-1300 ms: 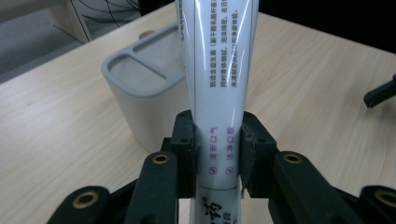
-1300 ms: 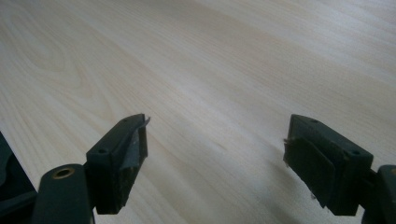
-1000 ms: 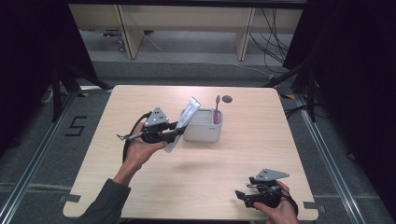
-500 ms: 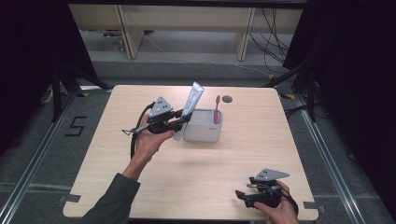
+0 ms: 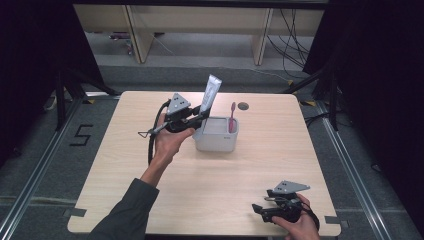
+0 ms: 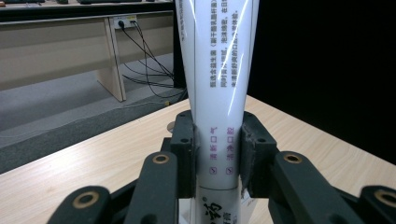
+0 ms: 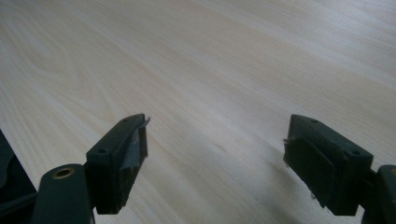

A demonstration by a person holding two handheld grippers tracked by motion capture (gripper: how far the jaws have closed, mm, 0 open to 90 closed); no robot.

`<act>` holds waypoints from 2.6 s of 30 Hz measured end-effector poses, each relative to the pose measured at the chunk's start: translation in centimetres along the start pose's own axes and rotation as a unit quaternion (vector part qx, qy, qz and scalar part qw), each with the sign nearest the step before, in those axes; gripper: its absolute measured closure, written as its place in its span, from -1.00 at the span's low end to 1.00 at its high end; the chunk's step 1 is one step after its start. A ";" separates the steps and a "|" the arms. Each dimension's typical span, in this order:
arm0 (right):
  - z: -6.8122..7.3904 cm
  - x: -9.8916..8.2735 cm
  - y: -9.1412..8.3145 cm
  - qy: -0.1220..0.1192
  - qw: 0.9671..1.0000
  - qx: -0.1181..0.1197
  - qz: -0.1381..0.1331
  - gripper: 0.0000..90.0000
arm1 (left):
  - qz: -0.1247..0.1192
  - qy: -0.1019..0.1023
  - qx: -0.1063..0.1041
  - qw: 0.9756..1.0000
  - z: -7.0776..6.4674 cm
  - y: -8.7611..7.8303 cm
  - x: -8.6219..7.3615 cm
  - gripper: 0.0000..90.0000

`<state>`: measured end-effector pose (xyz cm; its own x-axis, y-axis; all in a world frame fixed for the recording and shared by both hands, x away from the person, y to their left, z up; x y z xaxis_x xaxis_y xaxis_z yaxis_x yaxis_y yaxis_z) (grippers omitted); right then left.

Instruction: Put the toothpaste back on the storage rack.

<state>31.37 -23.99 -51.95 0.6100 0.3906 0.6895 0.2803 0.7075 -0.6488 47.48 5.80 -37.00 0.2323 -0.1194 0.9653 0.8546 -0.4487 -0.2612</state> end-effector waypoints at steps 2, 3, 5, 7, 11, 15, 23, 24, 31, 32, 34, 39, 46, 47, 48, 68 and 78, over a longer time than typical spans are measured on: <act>0.1 0.0 0.0 0.004 1.000 0.000 0.000 -0.51 | -0.004 0.002 0.004 1.000 -0.1 0.3 0.1 0.57; 0.0 0.0 0.0 0.000 1.000 0.001 0.000 -0.51 | -0.005 -0.001 0.005 1.000 -0.1 0.4 0.2 0.57; 0.0 0.0 0.0 0.000 1.000 0.000 0.001 -0.51 | -0.009 -0.005 0.009 1.000 -0.1 0.7 0.3 0.57; 0.0 0.0 0.0 0.001 1.000 0.000 0.001 -0.51 | -0.005 -0.014 0.005 1.000 -0.1 1.1 0.3 0.57; -0.1 0.0 0.0 -0.013 1.000 0.002 0.002 -0.51 | -0.004 -0.014 0.012 1.000 -0.1 1.8 0.3 0.57; 0.0 0.0 0.0 -0.005 1.000 0.001 0.001 -0.51 | -0.005 -0.016 0.014 1.000 -0.2 2.6 0.4 0.57; 0.2 0.0 0.1 0.005 1.000 0.006 0.002 -0.51 | -0.012 -0.023 0.023 0.999 -0.2 3.8 0.1 0.57; 0.2 0.0 0.0 0.006 1.000 0.008 0.003 -0.51 | -0.012 -0.025 0.022 0.999 -0.2 4.0 0.1 0.57; 0.1 0.0 0.1 0.002 1.000 0.012 0.002 -0.51 | -0.016 -0.025 0.020 0.999 -0.6 5.1 -0.3 0.57; 0.1 0.0 0.1 0.002 1.000 0.012 0.002 -0.51 | -0.015 -0.026 0.020 0.999 -0.7 5.2 -0.4 0.57; 0.2 0.0 0.1 0.002 1.000 0.009 0.001 -0.51 | -0.019 -0.027 0.023 0.999 -0.9 5.5 -0.5 0.57; 0.2 0.0 0.2 0.002 1.000 0.010 0.005 -0.51 | -0.019 -0.018 0.026 0.999 -1.1 6.2 -0.7 0.56; 0.2 -0.1 0.2 -0.009 1.000 0.012 0.008 -0.51 | -0.017 -0.025 0.028 0.999 -0.9 7.0 -1.4 0.56; 0.2 -0.1 0.2 -0.006 1.000 0.011 0.010 -0.52 | -0.015 -0.024 0.029 0.999 -0.9 7.1 -1.5 0.56; 0.2 0.0 0.2 -0.006 1.000 0.012 0.011 -0.52 | -0.013 -0.022 0.029 0.999 -1.0 7.1 -1.6 0.56; 0.3 0.0 0.3 -0.011 1.000 0.013 0.013 -0.52 | 0.011 -0.012 0.035 0.999 -0.9 7.8 -4.4 0.55; 0.4 -0.1 0.3 -0.006 1.000 0.013 0.015 -0.51 | 0.028 0.011 0.042 0.999 -1.4 8.0 -5.2 0.55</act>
<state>31.17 -23.56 -52.11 0.6089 0.4181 0.6741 0.2425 0.7110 -0.6600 52.45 1.64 -44.05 0.2705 -0.1624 0.9489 0.8773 -0.3643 -0.3124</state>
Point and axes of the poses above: each handheld gripper's, and its own axes: y roughly forward along the jaws, x roughly out of its top, z roughly to its left, the point moved 3 cm from there along y, roughly forward along the jaws, and after that the axes turned 15 degrees about x, right-handed, at the moved point
